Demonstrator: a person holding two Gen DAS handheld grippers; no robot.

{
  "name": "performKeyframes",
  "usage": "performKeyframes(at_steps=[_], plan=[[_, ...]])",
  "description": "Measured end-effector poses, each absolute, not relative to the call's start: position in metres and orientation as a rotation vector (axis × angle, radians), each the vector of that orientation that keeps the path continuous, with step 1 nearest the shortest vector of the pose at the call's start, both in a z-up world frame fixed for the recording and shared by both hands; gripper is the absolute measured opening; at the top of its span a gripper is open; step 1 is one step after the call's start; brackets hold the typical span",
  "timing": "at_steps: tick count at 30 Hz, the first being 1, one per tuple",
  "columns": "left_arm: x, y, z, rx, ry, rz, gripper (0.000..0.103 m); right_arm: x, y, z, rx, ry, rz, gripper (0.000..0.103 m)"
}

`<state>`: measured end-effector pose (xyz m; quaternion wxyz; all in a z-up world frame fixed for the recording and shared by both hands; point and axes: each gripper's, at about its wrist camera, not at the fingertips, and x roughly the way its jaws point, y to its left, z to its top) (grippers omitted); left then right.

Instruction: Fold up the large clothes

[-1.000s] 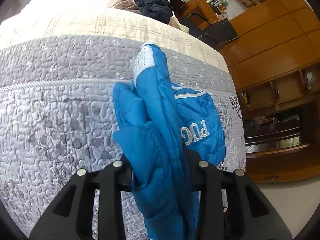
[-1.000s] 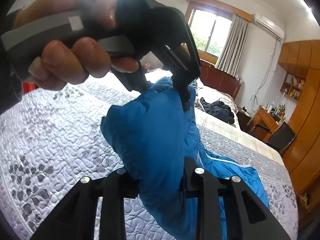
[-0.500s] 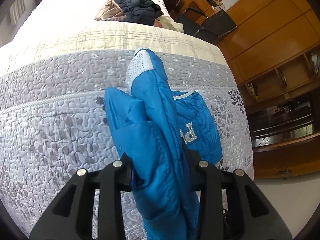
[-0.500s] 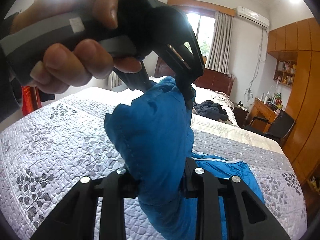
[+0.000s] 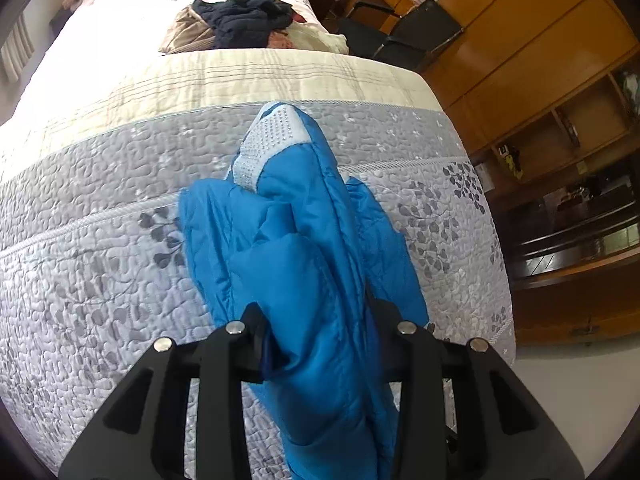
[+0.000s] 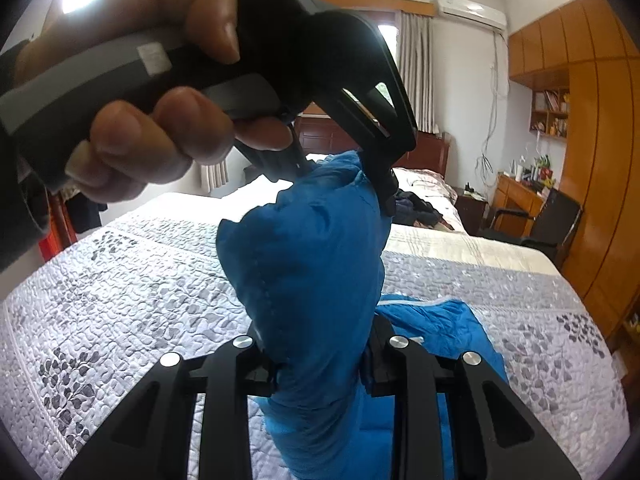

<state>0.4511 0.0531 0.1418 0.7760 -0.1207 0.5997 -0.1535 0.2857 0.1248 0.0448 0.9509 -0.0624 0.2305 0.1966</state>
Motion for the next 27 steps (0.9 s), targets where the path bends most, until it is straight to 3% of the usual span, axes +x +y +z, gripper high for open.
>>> performKeyframes(at_steps=[27], plan=[[0.492, -0.094, 0.055, -0.147, 1.387, -0.351, 0.035, 0.324, -0.025, -0.029, 0.306, 0.669, 0.471, 0.030]])
